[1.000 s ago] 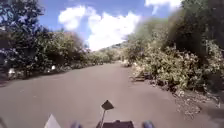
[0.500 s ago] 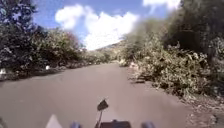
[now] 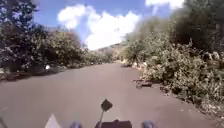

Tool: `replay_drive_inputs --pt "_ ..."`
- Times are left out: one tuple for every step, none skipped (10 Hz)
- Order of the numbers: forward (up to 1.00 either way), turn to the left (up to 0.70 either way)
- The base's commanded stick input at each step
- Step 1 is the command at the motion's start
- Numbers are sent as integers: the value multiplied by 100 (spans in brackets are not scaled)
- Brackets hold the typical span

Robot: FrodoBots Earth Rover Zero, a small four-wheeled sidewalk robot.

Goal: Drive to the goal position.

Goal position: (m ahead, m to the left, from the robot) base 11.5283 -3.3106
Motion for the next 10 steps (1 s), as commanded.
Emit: replay_drive_inputs --pt "70 -11" --pt "70 -8" --pt "70 -3" --pt "70 -3" --pt "70 -3" --pt "70 -35" --pt "70 -35" --pt "70 -35" --pt "70 -35" --pt "70 -35"
